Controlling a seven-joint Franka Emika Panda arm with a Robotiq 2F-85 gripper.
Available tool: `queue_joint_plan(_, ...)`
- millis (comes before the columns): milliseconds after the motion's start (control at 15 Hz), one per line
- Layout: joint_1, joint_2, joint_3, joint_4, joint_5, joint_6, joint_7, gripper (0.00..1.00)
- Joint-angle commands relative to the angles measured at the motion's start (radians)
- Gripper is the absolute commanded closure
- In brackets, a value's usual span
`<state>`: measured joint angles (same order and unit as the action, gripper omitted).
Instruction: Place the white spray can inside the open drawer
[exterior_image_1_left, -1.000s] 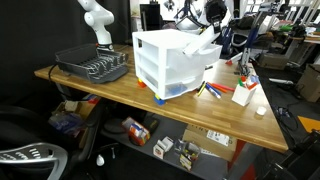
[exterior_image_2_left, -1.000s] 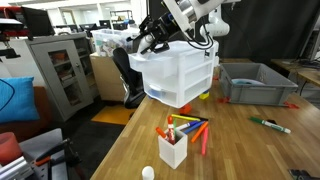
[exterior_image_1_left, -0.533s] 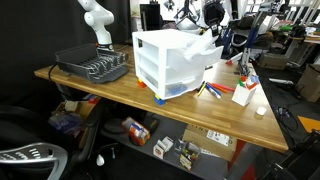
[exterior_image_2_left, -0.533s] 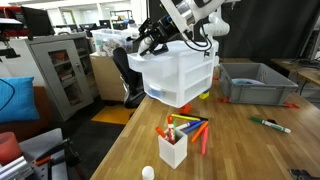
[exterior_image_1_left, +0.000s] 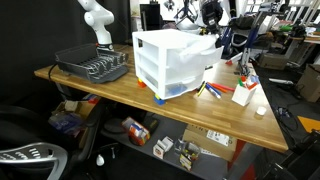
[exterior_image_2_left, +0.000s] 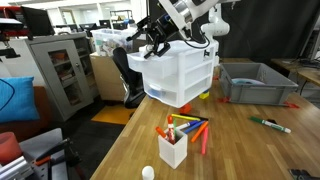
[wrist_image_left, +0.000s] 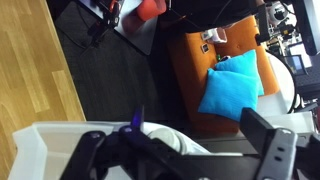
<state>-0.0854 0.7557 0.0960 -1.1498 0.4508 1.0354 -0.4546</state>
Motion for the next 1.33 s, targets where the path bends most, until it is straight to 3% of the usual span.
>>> queue_joint_plan(0, 0.002, -0.001, 0.008, 0.029, -0.036, -0.003, 0.013, 0.0)
queue_joint_plan(267, 0.014, -0.043, -0.008, 0.02, -0.071, 0.076, 0.034, 0.0)
queue_joint_plan(667, 0.014, -0.235, -0.03, -0.115, -0.14, 0.351, 0.084, 0.0)
queue_joint_plan(733, -0.001, -0.134, -0.004, 0.018, -0.112, 0.251, 0.074, 0.0)
queue_joint_plan(1267, -0.001, -0.133, -0.003, 0.015, -0.114, 0.256, 0.076, 0.0)
